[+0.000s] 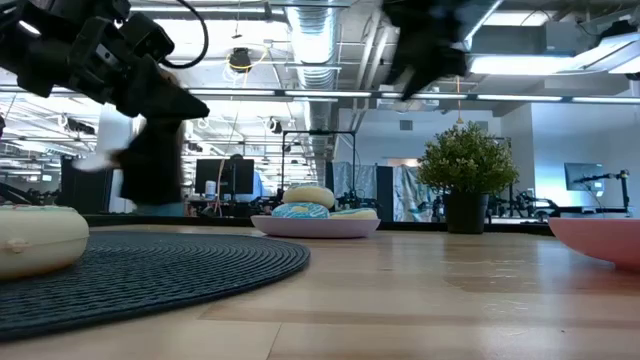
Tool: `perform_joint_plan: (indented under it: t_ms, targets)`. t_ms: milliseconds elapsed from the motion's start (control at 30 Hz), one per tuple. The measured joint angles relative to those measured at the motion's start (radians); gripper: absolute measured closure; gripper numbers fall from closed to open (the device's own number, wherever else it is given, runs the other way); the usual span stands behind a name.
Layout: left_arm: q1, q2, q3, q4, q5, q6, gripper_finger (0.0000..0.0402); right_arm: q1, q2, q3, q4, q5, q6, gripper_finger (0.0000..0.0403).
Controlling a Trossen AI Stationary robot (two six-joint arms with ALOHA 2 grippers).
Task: Pick & Place donuts
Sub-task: Put the large light green donut on the purple plate
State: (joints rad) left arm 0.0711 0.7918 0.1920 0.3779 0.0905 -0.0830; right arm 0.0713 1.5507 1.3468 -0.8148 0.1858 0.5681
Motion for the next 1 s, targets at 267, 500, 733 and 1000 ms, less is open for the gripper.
perform_joint_plan:
  t_ms: [267,500,733,1000]
  targets:
    - [-0.142,0.014,0.078,-0.008,-0.017,0.089,0.0245,0.439,-0.178,-0.401,0.201,0.312,0.545,0.0242]
    - [-0.305,0.124,0.264,-0.208,-0.229,0.057,0.0152,0.664,-0.225,-0.580,0.238,0.629,0.877,0.0258]
    - [-0.438,0.327,0.569,-0.760,-0.347,-0.155,0.0103,0.687,-0.222,-0.599,0.255,0.632,0.921,0.0271]
    - [-0.581,0.606,0.808,-1.132,-0.436,-0.355,0.0121,0.695,-0.222,-0.599,0.274,0.630,0.874,0.0275]
